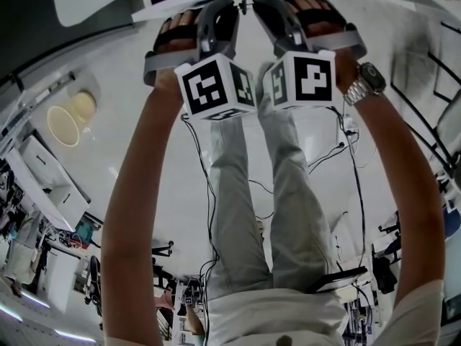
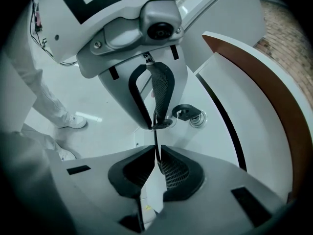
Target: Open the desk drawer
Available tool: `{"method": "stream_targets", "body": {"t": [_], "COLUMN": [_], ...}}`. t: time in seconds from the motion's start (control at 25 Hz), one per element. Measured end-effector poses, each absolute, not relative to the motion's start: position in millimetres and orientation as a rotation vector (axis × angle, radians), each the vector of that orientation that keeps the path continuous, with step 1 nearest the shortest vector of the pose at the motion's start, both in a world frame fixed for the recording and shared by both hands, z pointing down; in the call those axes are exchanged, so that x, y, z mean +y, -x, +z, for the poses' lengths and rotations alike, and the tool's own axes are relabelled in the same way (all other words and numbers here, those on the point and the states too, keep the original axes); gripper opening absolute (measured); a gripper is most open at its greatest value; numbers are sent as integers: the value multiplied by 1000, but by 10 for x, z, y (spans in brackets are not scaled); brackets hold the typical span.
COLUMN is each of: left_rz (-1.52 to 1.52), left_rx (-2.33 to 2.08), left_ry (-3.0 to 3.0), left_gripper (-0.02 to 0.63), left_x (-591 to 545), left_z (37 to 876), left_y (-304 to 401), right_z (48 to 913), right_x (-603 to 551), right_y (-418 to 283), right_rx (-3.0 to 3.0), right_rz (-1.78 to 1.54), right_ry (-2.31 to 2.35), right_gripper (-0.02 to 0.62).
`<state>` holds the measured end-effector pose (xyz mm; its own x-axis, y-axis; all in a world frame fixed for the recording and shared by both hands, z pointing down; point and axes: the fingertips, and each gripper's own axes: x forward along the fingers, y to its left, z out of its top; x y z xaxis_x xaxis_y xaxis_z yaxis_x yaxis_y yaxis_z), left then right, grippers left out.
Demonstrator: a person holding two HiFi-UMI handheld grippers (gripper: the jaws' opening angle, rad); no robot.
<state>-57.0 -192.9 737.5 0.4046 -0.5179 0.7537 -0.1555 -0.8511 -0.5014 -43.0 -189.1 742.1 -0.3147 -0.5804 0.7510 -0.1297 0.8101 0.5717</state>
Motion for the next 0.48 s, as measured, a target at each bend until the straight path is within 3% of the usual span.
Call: {"method": "stream_targets", "body": {"t": [0.12,0.28,0.36,0.48], "left_rz": [-1393,-1335,-1289,-1176], "left_rx": [633,734,823,985], "left_ry": [2386,2453,2520,2676], "left_gripper": [110,118,114,29], "left_x": [-1910,-1943,-1950,-1933], "left_z": [7338,7274,7201,7035], "left_y": [575,615,628,652], "right_z": [7375,7316,7267,7145], "right_x": [-1879,-1871,-1853,-1824], "right_y": [392,375,357,337], "right_rx": [-1907,-1972,-1991,-2041], "right_rz": [-431,-330,-294,-217], "right_ry": [-590,-633,-665,-749], "right_gripper": [43,124,121,41]}}
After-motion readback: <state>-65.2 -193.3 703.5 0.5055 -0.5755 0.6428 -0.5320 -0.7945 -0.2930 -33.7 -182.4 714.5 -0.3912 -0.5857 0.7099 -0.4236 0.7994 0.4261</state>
